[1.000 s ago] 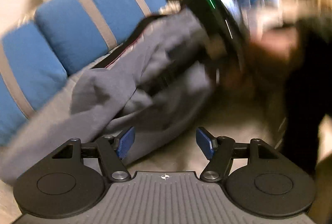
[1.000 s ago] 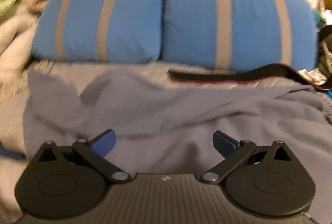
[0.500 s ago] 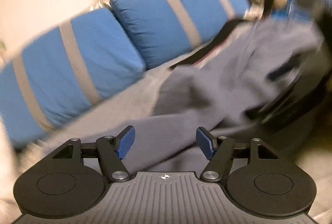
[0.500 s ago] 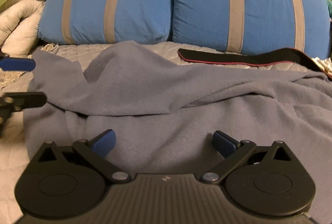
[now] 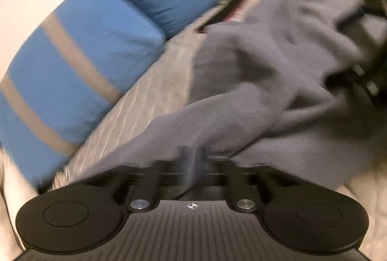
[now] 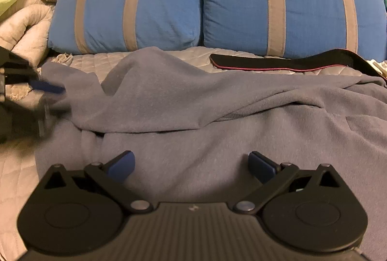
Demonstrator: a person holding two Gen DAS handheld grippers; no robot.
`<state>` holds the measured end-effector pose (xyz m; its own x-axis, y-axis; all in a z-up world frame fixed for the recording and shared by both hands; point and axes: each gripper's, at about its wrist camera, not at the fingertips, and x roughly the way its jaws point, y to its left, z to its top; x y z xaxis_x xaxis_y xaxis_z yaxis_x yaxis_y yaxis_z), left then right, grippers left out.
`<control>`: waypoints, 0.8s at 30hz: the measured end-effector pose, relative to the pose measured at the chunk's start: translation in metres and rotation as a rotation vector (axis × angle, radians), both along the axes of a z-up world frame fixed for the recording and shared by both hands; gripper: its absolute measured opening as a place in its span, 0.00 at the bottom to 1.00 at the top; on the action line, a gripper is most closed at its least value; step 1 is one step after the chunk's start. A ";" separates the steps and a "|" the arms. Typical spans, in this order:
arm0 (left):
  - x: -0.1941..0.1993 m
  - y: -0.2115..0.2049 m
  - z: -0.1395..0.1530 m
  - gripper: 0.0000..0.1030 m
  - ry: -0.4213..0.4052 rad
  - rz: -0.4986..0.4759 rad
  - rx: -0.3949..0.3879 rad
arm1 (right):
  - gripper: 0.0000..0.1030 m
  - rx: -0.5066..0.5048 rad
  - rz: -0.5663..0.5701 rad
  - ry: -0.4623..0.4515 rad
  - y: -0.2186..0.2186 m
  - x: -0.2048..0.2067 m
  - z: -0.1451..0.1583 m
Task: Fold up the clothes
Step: 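Pinch the pants edge with the left tool, pull it flat, release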
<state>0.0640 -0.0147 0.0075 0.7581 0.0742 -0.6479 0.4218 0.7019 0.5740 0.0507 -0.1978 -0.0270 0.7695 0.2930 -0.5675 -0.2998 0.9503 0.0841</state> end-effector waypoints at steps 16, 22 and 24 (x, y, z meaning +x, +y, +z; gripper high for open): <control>0.062 -0.006 0.058 0.03 -0.349 0.169 -0.002 | 1.00 -0.015 -0.003 0.002 0.005 -0.001 -0.001; 0.107 0.020 0.055 0.50 -0.315 0.329 -0.089 | 1.00 0.020 0.009 0.007 0.001 0.001 -0.004; 0.113 0.036 0.050 0.64 -0.230 0.367 -0.156 | 1.00 0.024 0.010 0.007 0.001 0.001 -0.005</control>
<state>0.1774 0.0213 0.0570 0.8254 0.2801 -0.4902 0.0028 0.8663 0.4996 0.0521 -0.1965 -0.0316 0.7627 0.3143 -0.5653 -0.3087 0.9449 0.1090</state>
